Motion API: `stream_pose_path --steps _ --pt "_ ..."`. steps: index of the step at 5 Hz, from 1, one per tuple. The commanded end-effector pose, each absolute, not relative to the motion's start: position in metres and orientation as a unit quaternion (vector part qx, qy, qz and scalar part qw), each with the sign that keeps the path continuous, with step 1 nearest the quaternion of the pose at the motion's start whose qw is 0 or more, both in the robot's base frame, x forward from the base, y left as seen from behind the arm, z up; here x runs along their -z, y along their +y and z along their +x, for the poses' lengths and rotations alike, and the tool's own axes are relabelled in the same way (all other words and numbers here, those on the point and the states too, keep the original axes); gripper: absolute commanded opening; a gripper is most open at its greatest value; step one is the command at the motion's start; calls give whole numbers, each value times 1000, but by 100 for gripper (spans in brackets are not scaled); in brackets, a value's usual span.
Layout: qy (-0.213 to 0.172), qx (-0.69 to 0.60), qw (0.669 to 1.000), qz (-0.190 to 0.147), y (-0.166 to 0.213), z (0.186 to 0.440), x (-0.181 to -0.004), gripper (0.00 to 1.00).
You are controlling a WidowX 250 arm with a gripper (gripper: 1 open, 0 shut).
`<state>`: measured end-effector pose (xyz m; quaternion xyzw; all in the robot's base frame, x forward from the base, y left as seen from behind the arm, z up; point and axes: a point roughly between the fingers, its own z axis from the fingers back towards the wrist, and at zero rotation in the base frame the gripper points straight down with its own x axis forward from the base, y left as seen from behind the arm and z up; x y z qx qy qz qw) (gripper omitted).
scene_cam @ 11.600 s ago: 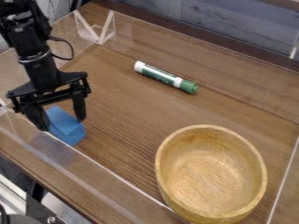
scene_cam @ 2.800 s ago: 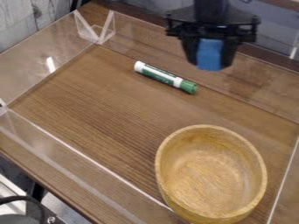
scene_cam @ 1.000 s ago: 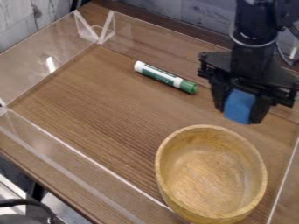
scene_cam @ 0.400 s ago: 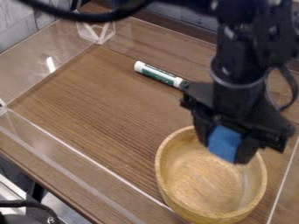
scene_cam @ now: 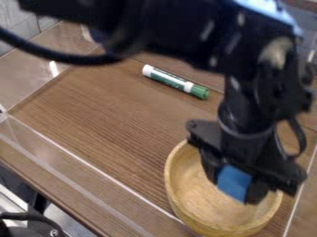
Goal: Put the blue block in the brown bowl
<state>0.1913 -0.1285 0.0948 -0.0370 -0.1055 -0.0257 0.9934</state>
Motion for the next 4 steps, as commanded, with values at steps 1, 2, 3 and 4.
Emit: stream_pose_path --steps 1,2,3,4 --pt "-117 22 992 -50 -132 193 -90 0" --pt "-104 11 993 -55 -132 194 -86 100" --pt "-100 6 993 -57 -132 194 -81 100" --pt "-95 1 994 -56 -131 196 -76 100"
